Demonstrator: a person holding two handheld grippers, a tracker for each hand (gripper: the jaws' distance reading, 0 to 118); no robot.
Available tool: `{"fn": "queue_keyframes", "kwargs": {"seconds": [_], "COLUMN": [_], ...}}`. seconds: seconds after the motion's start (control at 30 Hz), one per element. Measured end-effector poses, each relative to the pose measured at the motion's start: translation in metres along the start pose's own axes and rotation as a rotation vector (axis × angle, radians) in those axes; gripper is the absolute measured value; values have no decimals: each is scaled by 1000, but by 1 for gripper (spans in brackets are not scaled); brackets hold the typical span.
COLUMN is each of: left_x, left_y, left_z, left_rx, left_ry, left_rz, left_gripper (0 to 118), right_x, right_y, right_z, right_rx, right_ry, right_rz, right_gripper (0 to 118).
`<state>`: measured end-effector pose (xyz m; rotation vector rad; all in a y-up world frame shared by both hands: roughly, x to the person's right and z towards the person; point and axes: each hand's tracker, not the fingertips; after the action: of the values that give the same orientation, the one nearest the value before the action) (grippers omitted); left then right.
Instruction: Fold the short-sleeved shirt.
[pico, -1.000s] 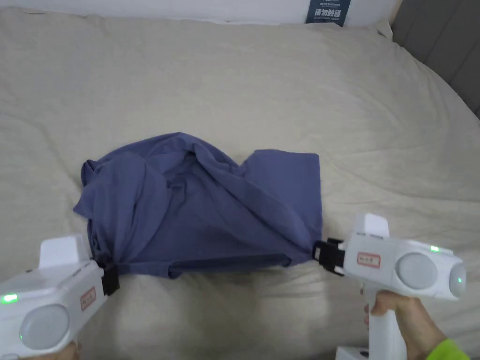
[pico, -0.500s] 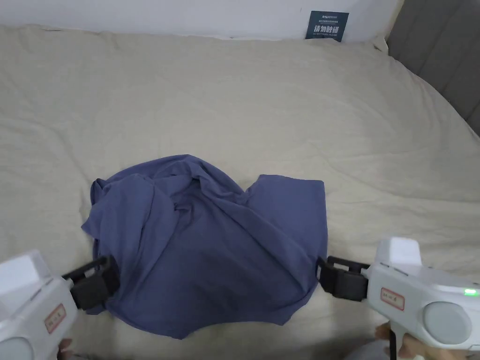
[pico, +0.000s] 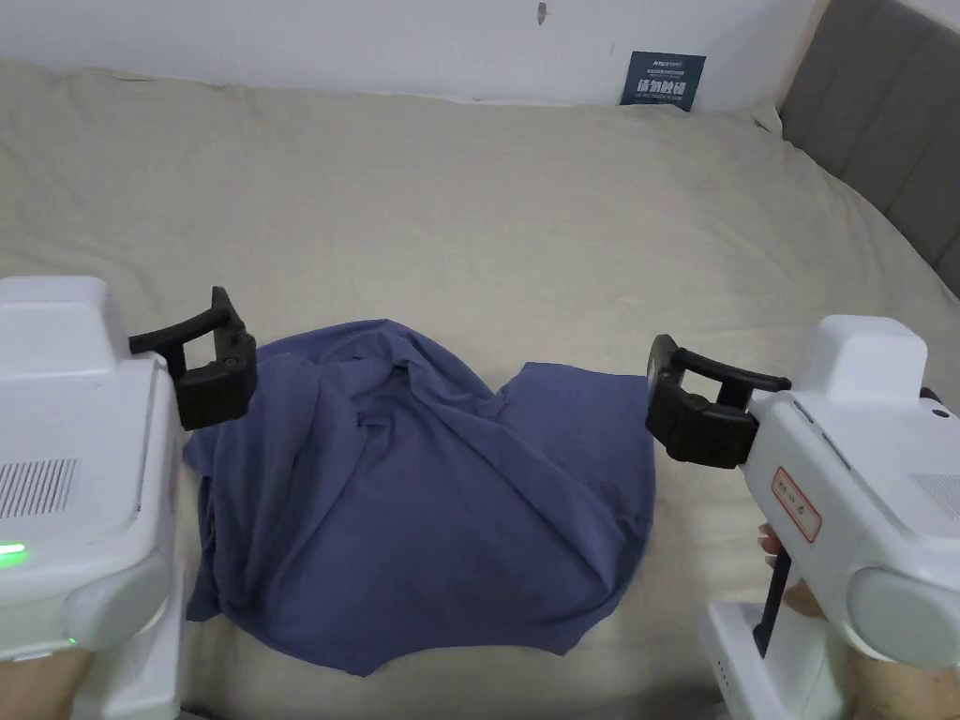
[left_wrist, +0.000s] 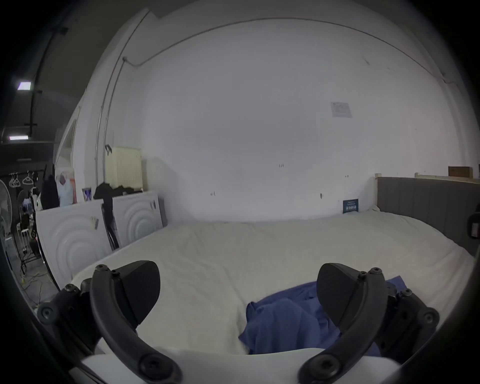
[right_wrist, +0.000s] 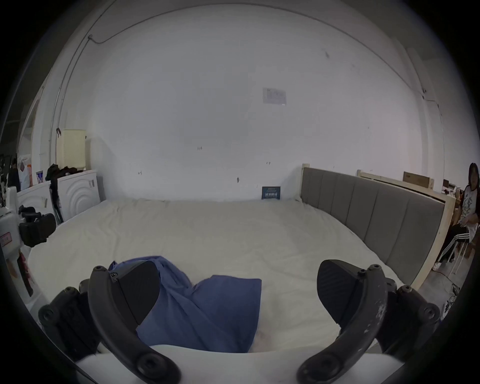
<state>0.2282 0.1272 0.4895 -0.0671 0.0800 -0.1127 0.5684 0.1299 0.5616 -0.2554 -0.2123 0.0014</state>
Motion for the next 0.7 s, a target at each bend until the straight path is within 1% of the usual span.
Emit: {"fn": "queue_keyframes", "kwargs": {"seconds": [0.03,0.07,0.1,0.13,0.17,0.2,0.27,0.3,0.33,0.4,0.5,0.6,0.63,0.7], "left_x": [0,-1,0,1,0,-2,-8,-10,-12,-17,-25,-32,-34,-39], "left_y": [1,-3,-3,-4,-5,-6,-5,-5,-4,-3,0,5,7,11], "left_z": [2,2,2,1,0,-1,0,0,0,-2,-11,-33,-41,-67], "left_rx": [2,1,0,-6,-16,-22,-61,-62,-63,-72,-108,-197,-199,-280], "left_ry": [-13,-26,-29,-26,-21,-4,-66,-56,-50,-45,-49,-85,-82,-89], "left_rz": [4,5,4,0,-2,1,34,36,34,34,83,106,103,125], "left_gripper": [107,88,51,18,1,0,0,0,0,0,0,0,0,0], "right_x": [0,-1,-2,-1,-4,-5,-7,-7,-7,-10,-11,-15,-15,-17], "right_y": [1,2,1,-3,-3,-3,-3,-3,-2,-2,0,3,3,4], "right_z": [1,1,1,-3,-4,-6,-5,-6,-7,-6,-9,-12,-14,-16], "right_rx": [-4,-8,-5,-2,-3,-8,-9,-19,-26,-27,-29,-32,-32,-33], "right_ry": [12,31,41,38,33,27,33,63,69,68,74,86,91,99], "right_rz": [-19,-41,-56,-58,-57,-52,-54,-58,-64,-62,-56,-50,-44,-29], "right_gripper": [115,104,80,57,29,3,1,1,1,1,1,1,1,1]}}
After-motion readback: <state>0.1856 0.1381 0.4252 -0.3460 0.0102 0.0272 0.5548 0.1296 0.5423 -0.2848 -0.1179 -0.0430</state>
